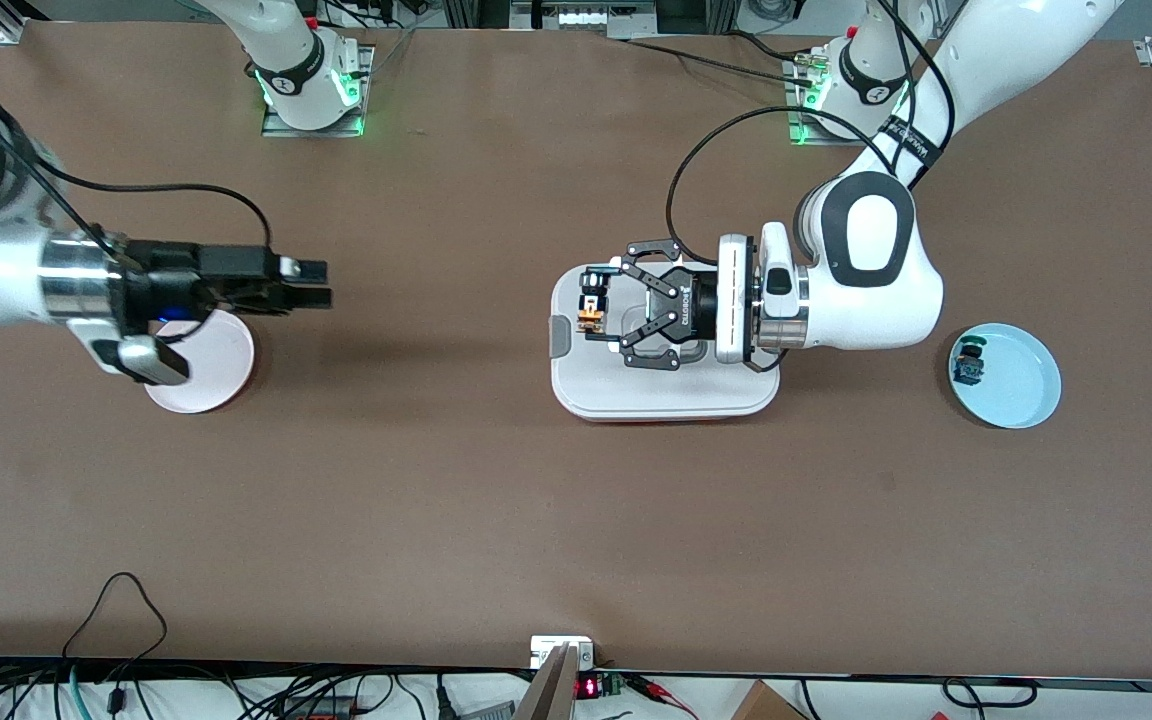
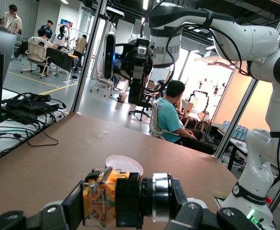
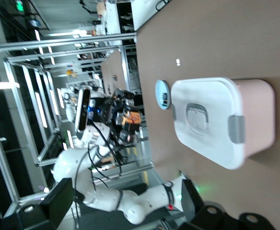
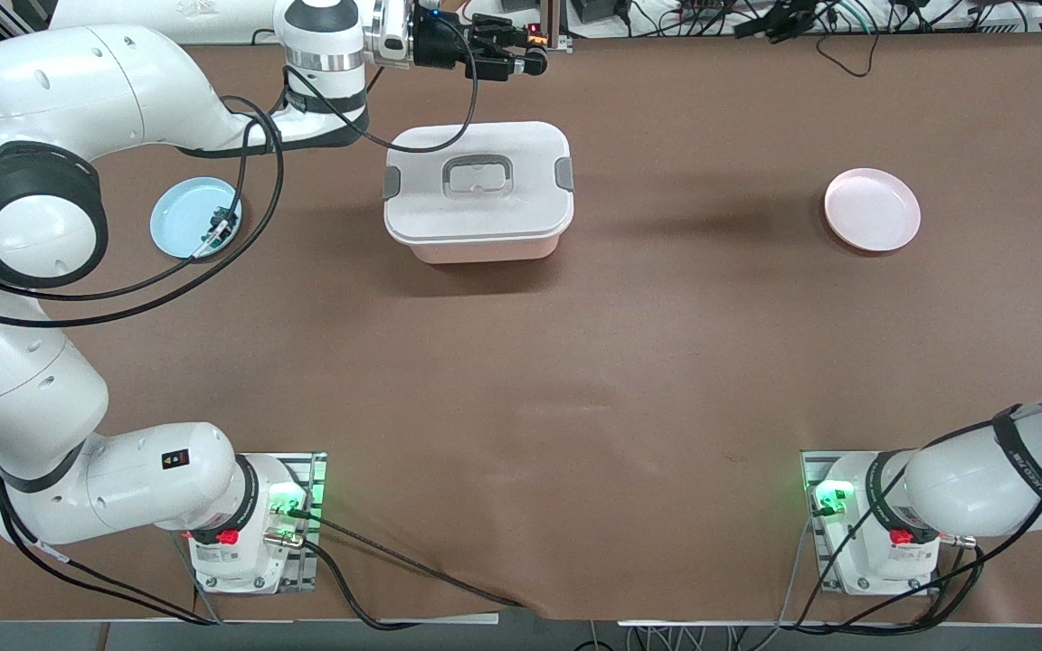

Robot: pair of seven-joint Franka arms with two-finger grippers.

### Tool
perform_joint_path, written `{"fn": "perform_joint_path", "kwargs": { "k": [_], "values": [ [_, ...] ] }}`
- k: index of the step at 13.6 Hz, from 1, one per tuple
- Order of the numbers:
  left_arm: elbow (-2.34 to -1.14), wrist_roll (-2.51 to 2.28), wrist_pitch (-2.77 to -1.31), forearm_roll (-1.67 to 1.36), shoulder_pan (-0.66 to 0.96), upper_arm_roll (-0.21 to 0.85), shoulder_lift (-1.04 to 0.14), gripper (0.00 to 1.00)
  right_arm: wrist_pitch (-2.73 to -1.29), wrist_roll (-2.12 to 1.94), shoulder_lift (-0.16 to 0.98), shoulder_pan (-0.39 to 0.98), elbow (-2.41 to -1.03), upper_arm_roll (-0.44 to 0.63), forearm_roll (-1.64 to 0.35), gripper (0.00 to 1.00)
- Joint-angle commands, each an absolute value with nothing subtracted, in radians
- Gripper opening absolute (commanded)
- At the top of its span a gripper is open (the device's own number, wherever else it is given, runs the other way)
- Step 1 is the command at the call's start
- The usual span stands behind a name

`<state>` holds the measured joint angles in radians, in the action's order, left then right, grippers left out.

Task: Transfer orange switch to right arm and place
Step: 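Hold the switch with the left gripper while the right gripper approaches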

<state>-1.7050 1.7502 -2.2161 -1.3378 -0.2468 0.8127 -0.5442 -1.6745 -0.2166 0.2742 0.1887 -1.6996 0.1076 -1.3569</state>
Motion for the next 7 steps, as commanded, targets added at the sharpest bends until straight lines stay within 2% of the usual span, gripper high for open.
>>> {"fn": "perform_joint_path", "kwargs": {
  "k": [1, 5, 7],
  "values": [
    [-1.738, 1.782, -2.221, -1.374, -0.262, 0.825, -0.512, 0.21, -1.836, -0.235, 0.258, 0.312, -1.758, 0.114, -1.520, 1.00],
    [-1.749, 1.782, -2.221, -1.374, -0.265, 0.833, -0.511, 0.21, -2.058, -0.359, 0.288, 0.478, -1.779, 0.114, -1.780, 1.00],
    [-1.749, 1.784, -2.223, -1.374, -0.265, 0.831, -0.512, 0.21, -2.124, -0.434, 0.301, 0.517, -1.793, 0.114, -1.842, 1.00]
  ]
}}
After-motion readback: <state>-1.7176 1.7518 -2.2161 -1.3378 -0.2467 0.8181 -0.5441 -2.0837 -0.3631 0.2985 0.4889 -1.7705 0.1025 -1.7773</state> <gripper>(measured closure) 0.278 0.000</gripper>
